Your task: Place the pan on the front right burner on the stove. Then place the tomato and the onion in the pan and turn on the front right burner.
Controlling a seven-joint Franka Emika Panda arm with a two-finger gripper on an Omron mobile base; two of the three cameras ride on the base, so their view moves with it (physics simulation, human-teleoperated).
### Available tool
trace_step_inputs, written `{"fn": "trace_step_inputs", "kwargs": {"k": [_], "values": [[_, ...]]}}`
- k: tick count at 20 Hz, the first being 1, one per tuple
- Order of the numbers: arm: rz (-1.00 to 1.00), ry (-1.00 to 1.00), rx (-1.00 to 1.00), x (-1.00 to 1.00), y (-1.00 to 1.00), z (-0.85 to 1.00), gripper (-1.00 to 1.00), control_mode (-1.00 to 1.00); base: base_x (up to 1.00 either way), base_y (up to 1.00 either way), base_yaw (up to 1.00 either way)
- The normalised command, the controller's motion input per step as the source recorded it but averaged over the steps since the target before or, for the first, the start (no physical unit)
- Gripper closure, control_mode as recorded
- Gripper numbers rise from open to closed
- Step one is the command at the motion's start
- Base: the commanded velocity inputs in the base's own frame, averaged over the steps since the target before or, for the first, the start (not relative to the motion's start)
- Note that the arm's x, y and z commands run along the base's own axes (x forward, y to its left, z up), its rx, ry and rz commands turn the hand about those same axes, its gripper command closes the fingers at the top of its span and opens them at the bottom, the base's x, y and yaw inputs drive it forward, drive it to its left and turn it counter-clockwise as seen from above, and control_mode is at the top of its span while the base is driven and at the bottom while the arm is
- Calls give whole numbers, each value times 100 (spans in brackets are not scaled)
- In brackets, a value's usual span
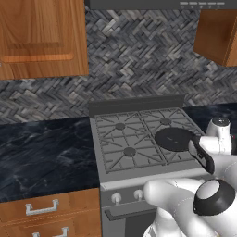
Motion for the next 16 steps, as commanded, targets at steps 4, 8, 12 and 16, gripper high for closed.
{"fn": "trace_step_inputs", "kwargs": {"k": [4,8,12,16], "values": [[-5,0,0,0,-34,-5,100,-100,0,0,0],[-7,0,0,0,-37,-4,100,-100,0,0,0],[0,0,0,0,-4,0,100,-100,0,0,0],[0,0,0,0,11,0,100,-100,0,0,0]]}}
